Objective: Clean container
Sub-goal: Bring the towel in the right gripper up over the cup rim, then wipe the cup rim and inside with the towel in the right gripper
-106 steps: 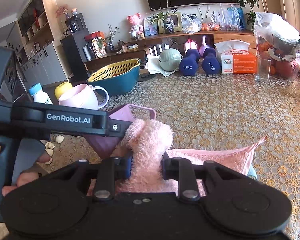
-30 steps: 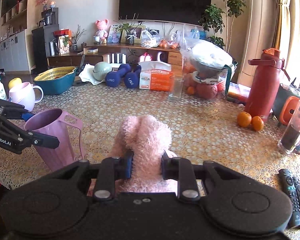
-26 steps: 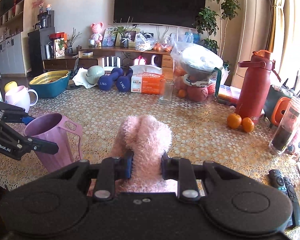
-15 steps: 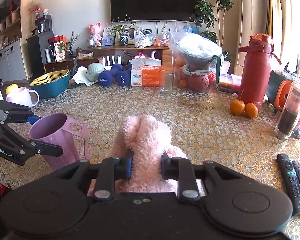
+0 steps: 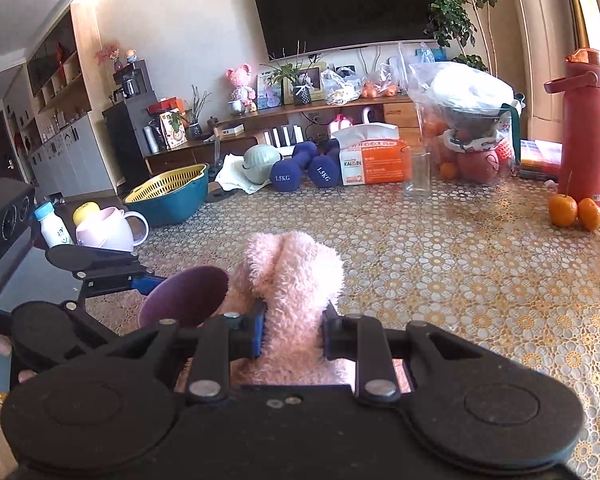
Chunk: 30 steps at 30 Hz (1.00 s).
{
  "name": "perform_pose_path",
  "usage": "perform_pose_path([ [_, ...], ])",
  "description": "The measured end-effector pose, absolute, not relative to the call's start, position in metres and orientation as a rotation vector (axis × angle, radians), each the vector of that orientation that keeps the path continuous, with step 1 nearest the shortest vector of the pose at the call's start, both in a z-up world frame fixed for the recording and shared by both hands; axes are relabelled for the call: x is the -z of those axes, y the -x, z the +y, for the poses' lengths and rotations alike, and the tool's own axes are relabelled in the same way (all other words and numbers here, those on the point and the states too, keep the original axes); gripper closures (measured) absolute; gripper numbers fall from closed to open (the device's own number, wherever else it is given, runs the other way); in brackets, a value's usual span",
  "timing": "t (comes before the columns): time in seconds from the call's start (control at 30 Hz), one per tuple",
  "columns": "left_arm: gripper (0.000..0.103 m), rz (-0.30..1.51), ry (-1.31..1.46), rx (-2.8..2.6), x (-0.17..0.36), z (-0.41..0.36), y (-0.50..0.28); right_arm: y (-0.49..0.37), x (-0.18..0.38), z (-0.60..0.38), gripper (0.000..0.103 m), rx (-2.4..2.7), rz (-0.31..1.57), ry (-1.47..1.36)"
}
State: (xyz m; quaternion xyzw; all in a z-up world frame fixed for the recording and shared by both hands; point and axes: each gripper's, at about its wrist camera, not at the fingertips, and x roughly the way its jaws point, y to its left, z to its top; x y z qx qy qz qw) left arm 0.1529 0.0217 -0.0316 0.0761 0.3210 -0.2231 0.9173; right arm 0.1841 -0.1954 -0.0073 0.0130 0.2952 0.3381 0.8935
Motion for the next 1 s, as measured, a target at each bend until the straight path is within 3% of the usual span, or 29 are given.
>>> perform_pose_path([
  [0.43,0.032,0.693,-0.182,0.457,0.039,0.019,-0.152,-0.204,0.035,-0.219,0.078,-0.688,0.695,-0.25],
  [0.7,0.032,0.713,-0.19,0.416,0.035,0.022,-0.147,-0.196,0.066,-0.202,0.078,-0.661,0.785,-0.147],
  [0.87,0.022,0.734,-0.18,0.385,0.033,0.024,-0.145,-0.187,0.067,-0.2,0.078,-0.66,0.775,-0.132],
  [1.0,0.02,0.739,-0.129,0.356,0.025,0.023,-0.147,-0.181,0.066,-0.208,0.078,-0.666,0.768,-0.131],
])
